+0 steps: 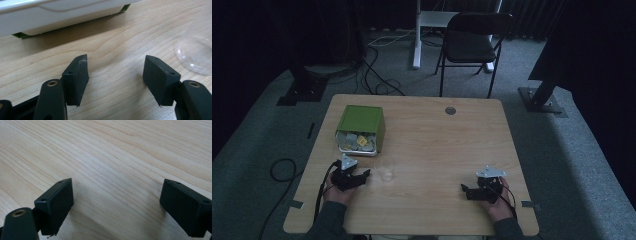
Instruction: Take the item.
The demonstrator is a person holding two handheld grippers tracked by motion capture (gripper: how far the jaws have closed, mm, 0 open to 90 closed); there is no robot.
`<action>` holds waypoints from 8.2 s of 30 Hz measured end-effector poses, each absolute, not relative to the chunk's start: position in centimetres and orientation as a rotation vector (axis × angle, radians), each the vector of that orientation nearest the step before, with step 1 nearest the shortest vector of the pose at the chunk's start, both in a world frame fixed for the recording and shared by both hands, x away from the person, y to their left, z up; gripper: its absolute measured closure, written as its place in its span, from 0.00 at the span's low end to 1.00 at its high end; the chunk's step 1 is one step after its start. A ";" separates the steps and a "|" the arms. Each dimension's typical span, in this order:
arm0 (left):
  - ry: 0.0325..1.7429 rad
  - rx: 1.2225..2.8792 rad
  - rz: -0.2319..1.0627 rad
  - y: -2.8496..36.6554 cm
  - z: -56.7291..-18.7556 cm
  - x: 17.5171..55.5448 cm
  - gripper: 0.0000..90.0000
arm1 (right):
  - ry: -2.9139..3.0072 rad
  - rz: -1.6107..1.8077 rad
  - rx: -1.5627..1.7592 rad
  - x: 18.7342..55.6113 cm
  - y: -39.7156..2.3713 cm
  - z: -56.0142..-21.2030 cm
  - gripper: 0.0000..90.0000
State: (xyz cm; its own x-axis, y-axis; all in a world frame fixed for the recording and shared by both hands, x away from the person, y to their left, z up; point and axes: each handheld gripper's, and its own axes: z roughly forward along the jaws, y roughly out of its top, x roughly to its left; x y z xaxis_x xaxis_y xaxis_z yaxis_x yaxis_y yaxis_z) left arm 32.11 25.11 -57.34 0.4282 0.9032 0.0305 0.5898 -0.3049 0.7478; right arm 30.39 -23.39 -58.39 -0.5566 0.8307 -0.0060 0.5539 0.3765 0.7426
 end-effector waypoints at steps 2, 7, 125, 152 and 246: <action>1.256 2.015 0.601 25.1 -57.3 32.1 0.42 | 2.263 1.002 1.202 30.4 -23.4 -58.4 0.12; 1.256 2.015 0.603 25.1 -57.3 32.1 0.43 | 2.268 1.007 1.197 30.2 -23.5 -58.4 0.13; 1.178 2.035 0.636 26.0 -50.4 33.7 0.55 | 2.272 1.005 1.193 30.1 -23.5 -58.4 0.13; 1.199 2.043 0.570 25.4 -51.3 36.2 0.49 | 2.275 1.005 1.189 30.1 -23.5 -58.4 0.13; 1.255 2.032 0.722 26.2 -50.0 33.5 1.00 | 2.275 1.006 1.187 30.1 -23.5 -58.4 0.13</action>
